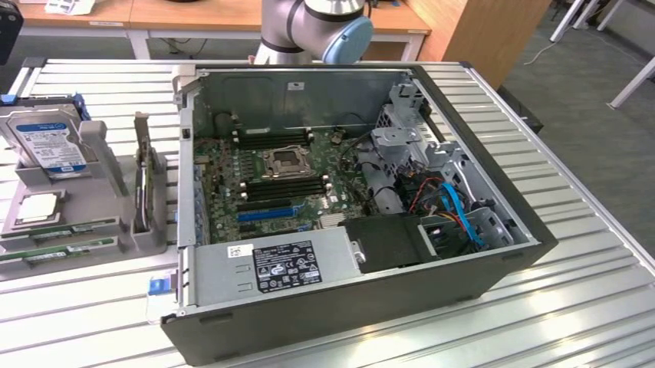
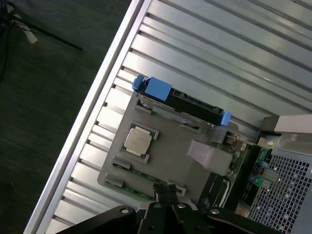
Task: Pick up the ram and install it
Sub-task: 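Pick up the ram and move it above insertion slot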
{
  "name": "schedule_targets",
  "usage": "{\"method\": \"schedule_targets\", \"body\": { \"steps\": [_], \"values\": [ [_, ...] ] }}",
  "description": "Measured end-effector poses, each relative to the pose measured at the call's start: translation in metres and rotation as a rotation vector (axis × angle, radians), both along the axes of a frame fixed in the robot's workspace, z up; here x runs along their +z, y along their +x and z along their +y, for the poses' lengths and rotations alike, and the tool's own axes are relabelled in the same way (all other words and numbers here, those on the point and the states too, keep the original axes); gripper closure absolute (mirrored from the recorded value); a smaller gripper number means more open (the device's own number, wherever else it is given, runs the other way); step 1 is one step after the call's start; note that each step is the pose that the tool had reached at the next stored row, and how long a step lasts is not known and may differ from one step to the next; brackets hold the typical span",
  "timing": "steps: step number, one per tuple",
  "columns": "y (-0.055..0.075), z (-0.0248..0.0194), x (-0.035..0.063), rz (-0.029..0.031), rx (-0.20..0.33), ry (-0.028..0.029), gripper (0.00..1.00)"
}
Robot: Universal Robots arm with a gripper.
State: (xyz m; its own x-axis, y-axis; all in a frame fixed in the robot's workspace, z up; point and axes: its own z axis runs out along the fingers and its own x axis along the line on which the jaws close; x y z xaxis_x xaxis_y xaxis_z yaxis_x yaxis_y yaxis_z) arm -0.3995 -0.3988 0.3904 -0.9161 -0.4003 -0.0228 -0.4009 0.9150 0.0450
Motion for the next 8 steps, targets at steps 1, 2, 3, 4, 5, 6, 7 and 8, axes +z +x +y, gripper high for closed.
{"method": "schedule_targets", "body": {
  "steps": [1,2,3,4,5,6,7,8],
  "values": [
    [0.0000,0.0000,0.0000,0.0000,0.012,0.0001,0.90],
    [0.0000,0.0000,0.0000,0.0000,0.024,0.0001,0.90],
    [0.0000,0.0000,0.0000,0.0000,0.036,0.0001,0.90],
    [0.0000,0.0000,0.0000,0.0000,0.047,0.0001,0.90],
    [0.0000,0.0000,0.0000,0.0000,0.058,0.0000,0.90],
    [0.0000,0.0000,0.0000,0.0000,0.070,0.0000,0.90],
    [0.0000,0.0000,0.0000,0.0000,0.081,0.0001,0.90],
    [0.0000,0.0000,0.0000,0.0000,0.093,0.0000,0.90]
  ]
}}
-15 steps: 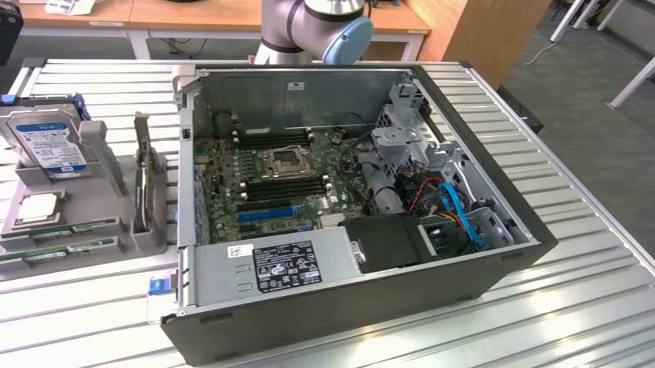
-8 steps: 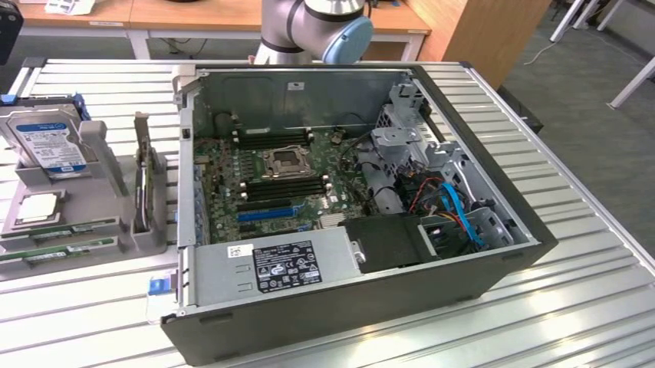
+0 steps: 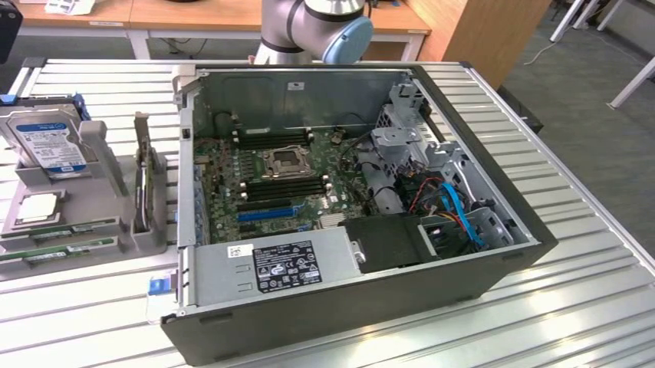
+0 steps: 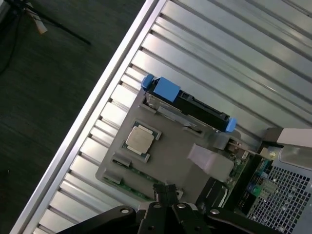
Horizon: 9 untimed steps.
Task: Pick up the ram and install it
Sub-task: 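Pick up the ram and move it above insertion slot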
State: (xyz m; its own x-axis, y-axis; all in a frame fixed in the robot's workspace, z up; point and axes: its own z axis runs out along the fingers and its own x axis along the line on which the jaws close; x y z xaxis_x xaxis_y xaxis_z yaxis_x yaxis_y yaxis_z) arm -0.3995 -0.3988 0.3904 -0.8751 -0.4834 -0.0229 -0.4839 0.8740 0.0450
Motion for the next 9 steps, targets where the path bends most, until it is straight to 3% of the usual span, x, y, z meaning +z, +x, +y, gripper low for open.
{"method": "schedule_targets", "body": {
  "steps": [9],
  "values": [
    [0.0000,0.0000,0.0000,0.0000,0.109,0.0001,0.90]
  ]
}}
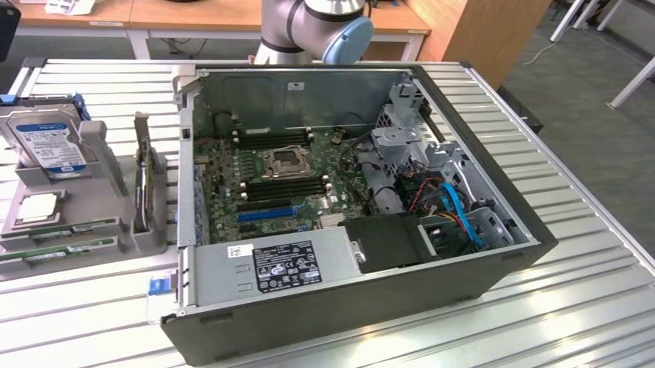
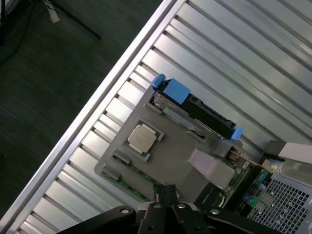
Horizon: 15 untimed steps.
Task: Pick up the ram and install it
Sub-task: 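Pick up the ram and move it above insertion slot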
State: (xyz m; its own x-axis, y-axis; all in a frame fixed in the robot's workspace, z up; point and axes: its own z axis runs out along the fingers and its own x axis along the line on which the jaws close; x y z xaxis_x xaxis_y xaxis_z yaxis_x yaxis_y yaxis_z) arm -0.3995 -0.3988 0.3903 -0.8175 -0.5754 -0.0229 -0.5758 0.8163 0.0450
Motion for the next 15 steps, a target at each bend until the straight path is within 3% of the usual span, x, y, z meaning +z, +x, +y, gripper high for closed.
{"method": "schedule_targets", "body": {
  "steps": [15],
  "values": [
    [0.0000,0.0000,-0.0001,0.0000,0.174,-0.0001,0.90]
  ]
}}
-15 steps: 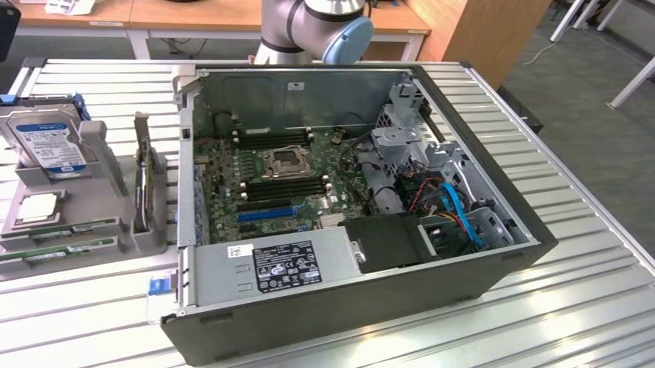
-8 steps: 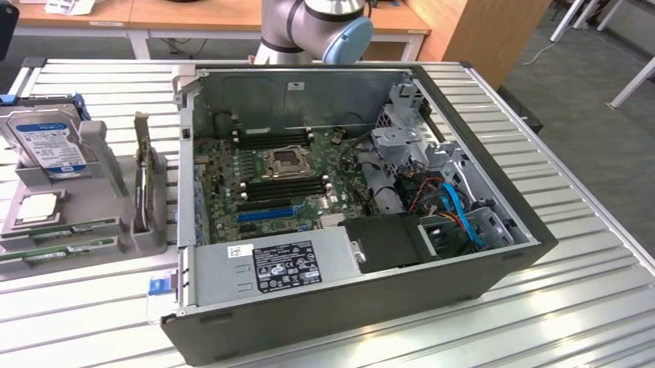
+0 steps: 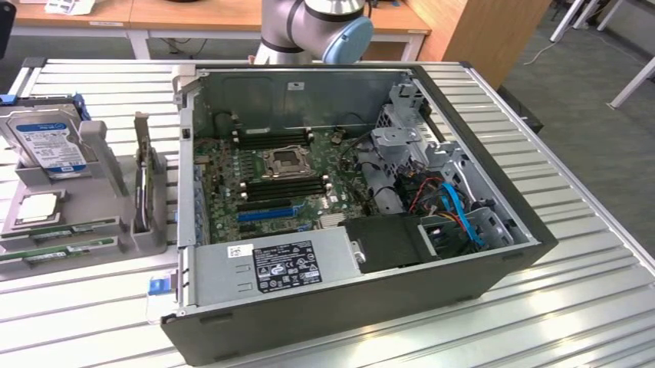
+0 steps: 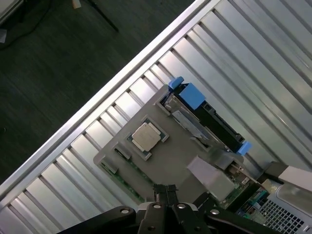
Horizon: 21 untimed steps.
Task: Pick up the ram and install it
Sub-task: 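Pick up the ram and move it above insertion slot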
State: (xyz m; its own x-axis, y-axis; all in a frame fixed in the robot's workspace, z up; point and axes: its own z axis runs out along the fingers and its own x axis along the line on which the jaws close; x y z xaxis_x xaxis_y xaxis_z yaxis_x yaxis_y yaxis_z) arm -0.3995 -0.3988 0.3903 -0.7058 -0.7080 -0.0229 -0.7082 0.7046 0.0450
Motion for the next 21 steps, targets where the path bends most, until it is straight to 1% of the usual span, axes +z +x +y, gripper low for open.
{"method": "schedule_targets", "body": {
  "steps": [21],
  "values": [
    [0.0000,0.0000,0.0000,0.0000,0.244,0.0000,0.90]
  ]
}}
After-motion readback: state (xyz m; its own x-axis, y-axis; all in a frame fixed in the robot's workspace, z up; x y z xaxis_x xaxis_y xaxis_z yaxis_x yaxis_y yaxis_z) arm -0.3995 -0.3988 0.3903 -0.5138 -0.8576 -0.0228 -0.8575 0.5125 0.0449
